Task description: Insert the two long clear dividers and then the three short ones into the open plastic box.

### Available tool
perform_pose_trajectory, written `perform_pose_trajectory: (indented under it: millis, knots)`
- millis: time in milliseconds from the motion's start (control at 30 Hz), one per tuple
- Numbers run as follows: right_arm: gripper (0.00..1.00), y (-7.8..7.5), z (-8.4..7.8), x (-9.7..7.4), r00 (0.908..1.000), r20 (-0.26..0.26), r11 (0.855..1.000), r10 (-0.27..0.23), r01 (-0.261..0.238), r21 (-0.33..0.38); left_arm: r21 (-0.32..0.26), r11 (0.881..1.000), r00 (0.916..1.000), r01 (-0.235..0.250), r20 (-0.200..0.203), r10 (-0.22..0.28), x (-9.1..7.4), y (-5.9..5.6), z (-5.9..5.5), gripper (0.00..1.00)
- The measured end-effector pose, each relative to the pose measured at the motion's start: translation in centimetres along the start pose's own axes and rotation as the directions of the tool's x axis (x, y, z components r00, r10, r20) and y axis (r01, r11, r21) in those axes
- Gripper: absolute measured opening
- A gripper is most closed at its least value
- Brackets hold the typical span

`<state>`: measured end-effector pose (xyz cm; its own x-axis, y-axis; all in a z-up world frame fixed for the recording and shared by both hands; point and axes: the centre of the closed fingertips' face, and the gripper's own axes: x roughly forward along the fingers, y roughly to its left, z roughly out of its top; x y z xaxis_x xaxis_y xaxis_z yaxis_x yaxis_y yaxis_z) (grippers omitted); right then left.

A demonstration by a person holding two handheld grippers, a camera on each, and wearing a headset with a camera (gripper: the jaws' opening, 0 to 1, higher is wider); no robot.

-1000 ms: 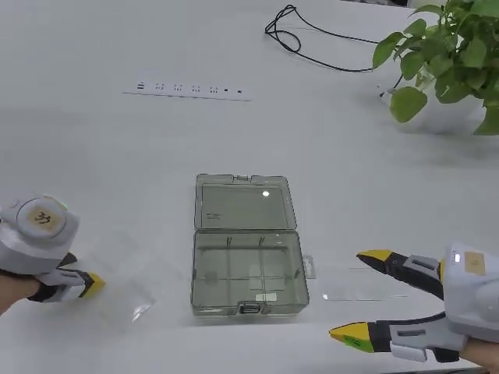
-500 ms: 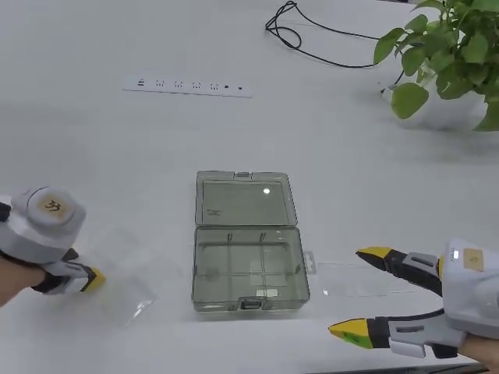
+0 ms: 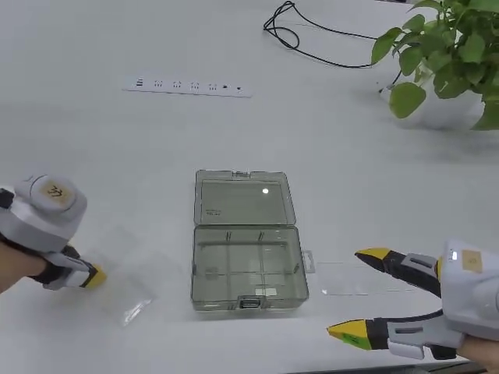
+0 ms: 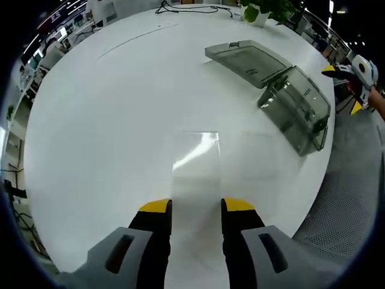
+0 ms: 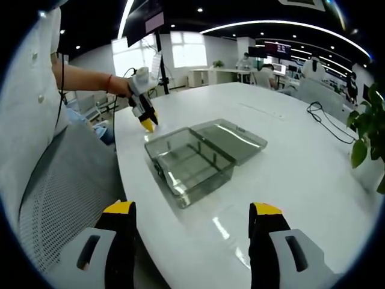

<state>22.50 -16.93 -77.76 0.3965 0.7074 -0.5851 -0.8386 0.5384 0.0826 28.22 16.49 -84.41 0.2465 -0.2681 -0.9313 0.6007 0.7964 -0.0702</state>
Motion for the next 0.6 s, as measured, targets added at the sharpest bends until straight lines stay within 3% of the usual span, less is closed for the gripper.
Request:
perform_pose_trajectory:
  millis: [600]
  knots:
    - [0.77,0.15,0.03,0.15,0.9998,-0.018,1.0,0.009,-0.009,-0.011,-0.071,0.996,0.998,0.05,0.043,-0.047,-0.29,-0.67,-0.11,0.3]
